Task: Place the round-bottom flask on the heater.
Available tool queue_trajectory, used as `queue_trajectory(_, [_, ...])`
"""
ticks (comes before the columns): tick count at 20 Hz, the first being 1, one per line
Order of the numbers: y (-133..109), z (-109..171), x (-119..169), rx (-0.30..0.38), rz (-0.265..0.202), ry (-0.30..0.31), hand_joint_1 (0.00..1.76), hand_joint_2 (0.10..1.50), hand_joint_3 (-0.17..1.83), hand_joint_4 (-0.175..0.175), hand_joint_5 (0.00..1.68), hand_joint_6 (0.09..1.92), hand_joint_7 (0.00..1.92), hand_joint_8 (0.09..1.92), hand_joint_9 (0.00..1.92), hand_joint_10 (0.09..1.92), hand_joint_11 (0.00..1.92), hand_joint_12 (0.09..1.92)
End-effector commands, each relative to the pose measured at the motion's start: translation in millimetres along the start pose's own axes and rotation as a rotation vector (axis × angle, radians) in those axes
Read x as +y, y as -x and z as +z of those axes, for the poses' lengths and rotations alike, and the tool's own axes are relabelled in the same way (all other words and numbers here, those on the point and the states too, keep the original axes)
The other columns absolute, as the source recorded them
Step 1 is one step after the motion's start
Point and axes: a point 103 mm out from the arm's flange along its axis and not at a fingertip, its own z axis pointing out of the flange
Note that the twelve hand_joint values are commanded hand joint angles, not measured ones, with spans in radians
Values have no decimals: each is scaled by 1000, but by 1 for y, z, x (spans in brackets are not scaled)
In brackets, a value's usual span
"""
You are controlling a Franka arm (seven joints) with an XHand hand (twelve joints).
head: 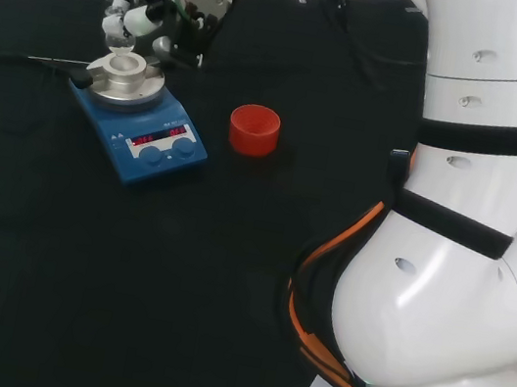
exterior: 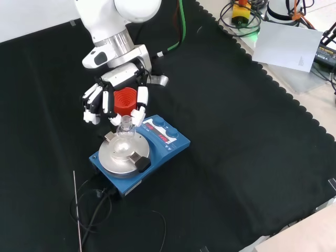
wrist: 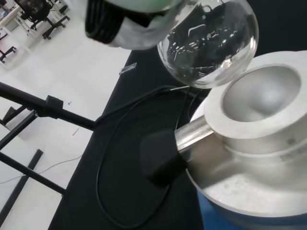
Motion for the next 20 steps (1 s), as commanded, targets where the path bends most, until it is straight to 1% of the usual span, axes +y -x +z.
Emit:
queue_trajectory(1, [6, 5, 13, 9, 2, -22, 1095, 714, 645, 175, 1158, 865, 337, 518, 573, 549, 180, 1325])
queue_trajectory(7, [15, 7, 18, 11, 9, -24, 1095, 713, 647, 175, 1158, 864, 338, 518, 575, 550, 181, 1325])
queue_trajectory(8, [11, 11, 19, -2, 8, -26, 1095, 712, 647, 175, 1158, 864, 339, 519, 575, 550, 181, 1325])
queue_trajectory(10, [10, 12, 20, -3, 9, -26, 1095, 712, 647, 175, 1159, 864, 339, 519, 575, 550, 181, 1325])
queue_trajectory(18, [14, 13, 21, 9, 15, -35, 1095, 711, 649, 175, 1159, 864, 340, 519, 576, 550, 182, 1325])
queue_trajectory(20, [14, 15, 21, 0, 15, -37, 1095, 711, 649, 175, 1159, 864, 341, 520, 576, 550, 182, 1325])
